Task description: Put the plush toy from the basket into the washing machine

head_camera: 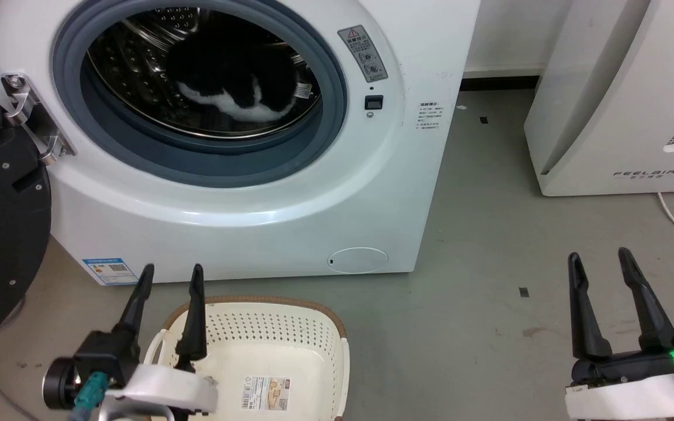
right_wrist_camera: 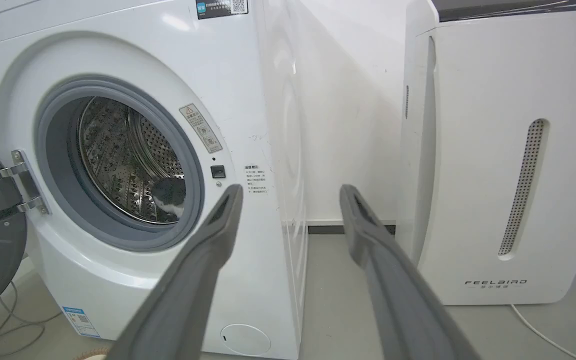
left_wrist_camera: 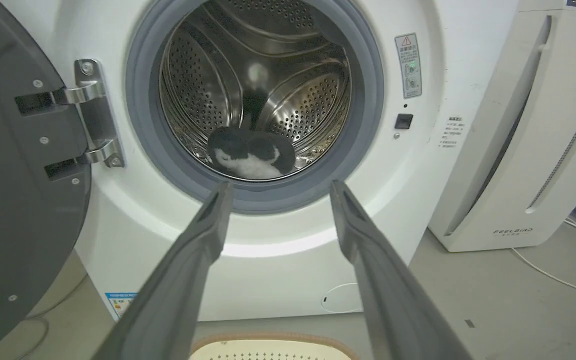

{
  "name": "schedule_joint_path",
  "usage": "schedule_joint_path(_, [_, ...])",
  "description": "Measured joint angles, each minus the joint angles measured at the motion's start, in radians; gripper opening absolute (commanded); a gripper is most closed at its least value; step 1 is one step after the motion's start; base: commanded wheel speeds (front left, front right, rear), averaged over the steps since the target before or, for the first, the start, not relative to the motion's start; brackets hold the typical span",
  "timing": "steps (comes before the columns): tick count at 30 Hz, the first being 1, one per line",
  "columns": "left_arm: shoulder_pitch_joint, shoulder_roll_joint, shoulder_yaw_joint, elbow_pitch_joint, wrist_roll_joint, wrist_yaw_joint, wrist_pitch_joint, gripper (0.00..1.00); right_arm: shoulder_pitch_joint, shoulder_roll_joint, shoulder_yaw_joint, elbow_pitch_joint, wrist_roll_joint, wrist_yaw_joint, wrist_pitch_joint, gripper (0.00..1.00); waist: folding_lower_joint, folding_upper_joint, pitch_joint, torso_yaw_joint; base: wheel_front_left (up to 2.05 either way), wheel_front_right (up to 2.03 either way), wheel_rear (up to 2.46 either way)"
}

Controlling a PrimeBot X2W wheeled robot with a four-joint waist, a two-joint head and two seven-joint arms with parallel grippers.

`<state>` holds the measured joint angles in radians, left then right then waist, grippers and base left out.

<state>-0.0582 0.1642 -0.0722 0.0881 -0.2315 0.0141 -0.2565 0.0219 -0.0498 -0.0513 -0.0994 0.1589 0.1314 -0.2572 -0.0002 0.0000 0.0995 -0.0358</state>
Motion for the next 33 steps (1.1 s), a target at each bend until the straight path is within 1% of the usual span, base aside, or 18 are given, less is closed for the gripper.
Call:
schedule_joint_path(3, [0.026,-0.026,0.016,-0.004,0.018,-0.005,0.000,1.00,0.004,0.000,0.000,0.001,0.001,0.000,0.000,1.00,0.0000,0.0000,-0.003,0.000,0.00,0.00,0.00])
schedule_joint_path(8, [0.042,-0.050,0.048,-0.007,0.043,-0.018,0.000,1.00,0.011,0.000,0.006,0.003,0.001,0.000,0.000,1.00,0.0000,0.0000,-0.003,0.002,0.00,0.00,0.00])
schedule_joint_path(9, [0.042,-0.055,0.052,-0.007,0.047,-0.026,0.000,1.00,0.011,0.000,0.007,0.004,0.001,0.000,0.000,1.00,0.0001,0.0000,-0.002,0.002,0.00,0.00,0.00])
schedule_joint_path(10, [0.042,-0.057,0.054,-0.007,0.050,-0.030,0.000,0.00,0.011,0.000,0.007,0.005,0.000,0.000,0.000,0.00,0.0001,0.0000,-0.002,0.003,0.00,0.00,0.00])
schedule_joint_path(33, [0.042,-0.060,0.054,-0.012,0.067,-0.029,0.036,0.00,0.011,0.000,0.010,0.016,-0.016,0.000,0.035,0.00,0.0002,0.0001,-0.017,0.008,0.00,0.00,0.00])
